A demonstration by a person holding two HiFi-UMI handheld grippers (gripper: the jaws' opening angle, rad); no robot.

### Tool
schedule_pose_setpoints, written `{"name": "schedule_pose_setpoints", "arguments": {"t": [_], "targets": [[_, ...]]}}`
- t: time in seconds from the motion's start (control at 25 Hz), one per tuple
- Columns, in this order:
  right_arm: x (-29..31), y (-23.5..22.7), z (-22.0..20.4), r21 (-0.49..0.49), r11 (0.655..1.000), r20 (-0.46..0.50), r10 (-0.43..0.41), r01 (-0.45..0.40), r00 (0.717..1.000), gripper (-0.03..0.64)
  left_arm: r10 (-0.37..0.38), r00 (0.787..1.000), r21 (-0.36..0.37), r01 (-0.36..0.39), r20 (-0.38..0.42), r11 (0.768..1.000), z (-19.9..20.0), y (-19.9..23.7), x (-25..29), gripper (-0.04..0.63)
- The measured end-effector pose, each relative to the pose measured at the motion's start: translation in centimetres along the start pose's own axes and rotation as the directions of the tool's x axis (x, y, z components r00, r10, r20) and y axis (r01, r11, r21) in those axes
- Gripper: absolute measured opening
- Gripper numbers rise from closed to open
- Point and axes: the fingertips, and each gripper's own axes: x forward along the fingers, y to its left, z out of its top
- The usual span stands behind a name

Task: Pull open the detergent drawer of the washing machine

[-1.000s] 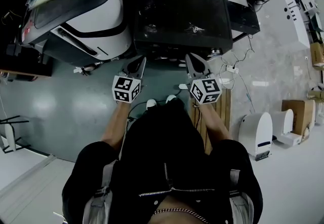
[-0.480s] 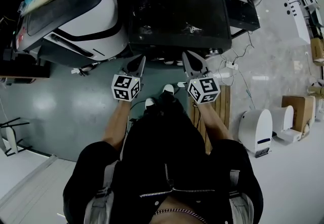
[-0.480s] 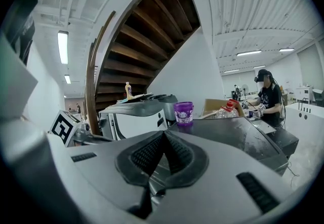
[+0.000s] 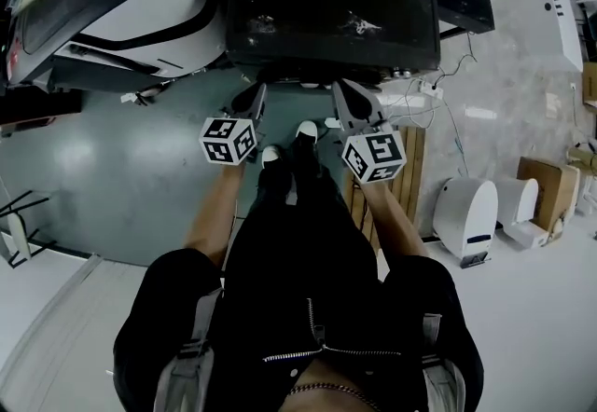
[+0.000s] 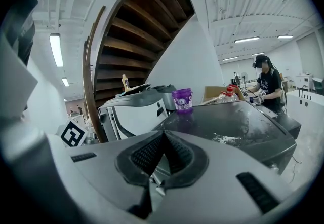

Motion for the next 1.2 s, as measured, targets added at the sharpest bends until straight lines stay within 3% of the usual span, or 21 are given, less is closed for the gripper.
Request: {"name": "schedule_pose_setpoints", "arguments": {"t": [0.08, 0.12, 0.24, 0.32, 0.4, 0.44, 0.48, 0.56, 0.64, 0.76, 0.84, 1.0, 1.2], "targets": [[0.2, -0.2, -0.6, 0.014, 1.0, -0.014, 0.001, 0.0, 1.0, 0.006, -0.045, 0.997, -0.136, 0.052, 0.057, 0.989, -0.1, 0.2, 0.3, 0.021], [0.2, -0.3, -0.8, 0.019, 1.0, -0.021, 0.001, -0.001, 1.0, 0.006, -0.065, 0.993, -0.216, 0.084, 0.094, 0.973, -0.1, 0.4, 0.4, 0.023], [0.4, -0.4, -1.3, 0.022, 1.0, -0.039, 0.008, -0.007, 0.999, 0.006, -0.078, 0.975, -0.435, 0.164, 0.209, 0.885, -0.6, 1.8, 1.0, 0.053], [0.5, -0.5, -1.6, 0.025, 1.0, -0.05, 0.01, -0.009, 0.999, 0.006, -0.063, 0.956, -0.565, 0.221, 0.285, 0.795, -1.0, 2.9, 1.4, 0.169], [0.4, -0.7, -2.1, 0.031, 0.999, -0.065, 0.009, -0.007, 0.998, 0.006, -0.042, 0.925, -0.682, 0.308, 0.377, 0.664, -1.3, 4.1, 1.8, 0.231], [0.4, -0.8, -2.3, 0.035, 0.999, -0.074, 0.008, -0.005, 0.997, 0.006, -0.027, 0.905, -0.723, 0.357, 0.425, 0.592, -1.5, 4.7, 2.0, 0.261], [0.3, -1.0, -2.6, 0.04, 0.999, -0.083, 0.006, -0.003, 0.997, 0.006, -0.01, 0.885, -0.746, 0.398, 0.465, 0.534, -1.7, 5.2, 2.3, 0.28], [0.1, -1.3, -3.2, 0.047, 0.999, -0.1, 0.002, 0.003, 0.995, 0.006, 0.014, 0.863, -0.765, 0.441, 0.506, 0.469, -2.4, 6.0, 2.9, 0.302], [0.0, -1.5, -3.6, 0.052, 0.999, -0.115, -0.003, 0.009, 0.993, 0.006, 0.011, 0.852, -0.767, 0.466, 0.524, 0.441, -3.2, 6.3, 3.6, 0.319], [-0.1, -1.6, -4.2, 0.053, 0.999, -0.137, -0.003, 0.01, 0.991, 0.006, -0.022, 0.829, -0.747, 0.514, 0.558, 0.423, -4.0, 6.4, 4.7, 0.322], [-0.2, -1.7, -4.6, 0.052, 0.999, -0.152, 0.001, 0.007, 0.988, 0.006, -0.034, 0.821, -0.734, 0.527, 0.569, 0.428, -4.6, 6.7, 5.4, 0.321], [-0.6, -1.9, -5.5, 0.059, 0.998, -0.166, 0.002, 0.008, 0.986, 0.006, -0.06, 0.825, -0.73, 0.528, 0.562, 0.434, -5.8, 7.5, 7.2, 0.321], [-1.2, -2.5, -6.7, 0.062, 0.998, -0.211, -0.006, 0.019, 0.978, 0.006, -0.124, 0.799, -0.689, 0.576, 0.588, 0.441, -5.6, 7.9, 8.4, 0.321]]}}
